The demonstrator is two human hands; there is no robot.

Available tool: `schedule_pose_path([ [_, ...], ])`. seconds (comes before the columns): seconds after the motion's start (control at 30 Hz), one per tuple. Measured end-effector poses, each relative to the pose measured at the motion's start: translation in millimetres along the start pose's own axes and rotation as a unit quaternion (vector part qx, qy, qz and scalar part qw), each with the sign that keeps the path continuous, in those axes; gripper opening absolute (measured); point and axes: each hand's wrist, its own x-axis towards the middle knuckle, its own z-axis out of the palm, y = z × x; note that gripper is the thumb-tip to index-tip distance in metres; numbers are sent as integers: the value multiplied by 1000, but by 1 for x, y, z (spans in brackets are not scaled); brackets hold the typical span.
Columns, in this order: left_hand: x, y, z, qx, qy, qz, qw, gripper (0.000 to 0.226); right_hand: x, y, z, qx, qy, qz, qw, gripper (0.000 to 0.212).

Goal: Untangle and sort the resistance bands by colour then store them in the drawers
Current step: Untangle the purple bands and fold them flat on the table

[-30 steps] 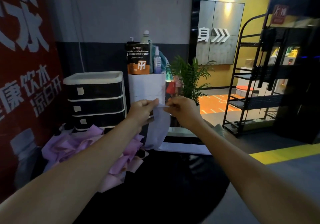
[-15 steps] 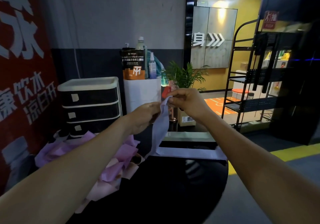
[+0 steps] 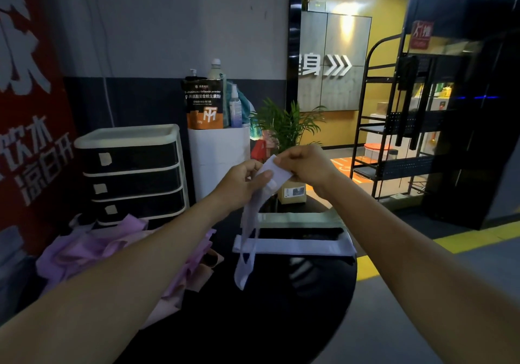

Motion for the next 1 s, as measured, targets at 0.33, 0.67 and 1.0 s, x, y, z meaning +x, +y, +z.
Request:
schedule_pose_path([
  [0.33, -10, -19, 3, -8, -85, -73, 994, 11, 12, 16, -7, -106, 152, -32, 982, 17],
  [0.67, -17, -77, -16, 257, -191, -147, 936, 8, 4, 93, -50, -162, 268, 131, 941, 23],
  [1.0, -2, -128, -12, 292, -97, -239, 921, 15, -9, 168, -52, -220, 268, 222, 911, 27],
])
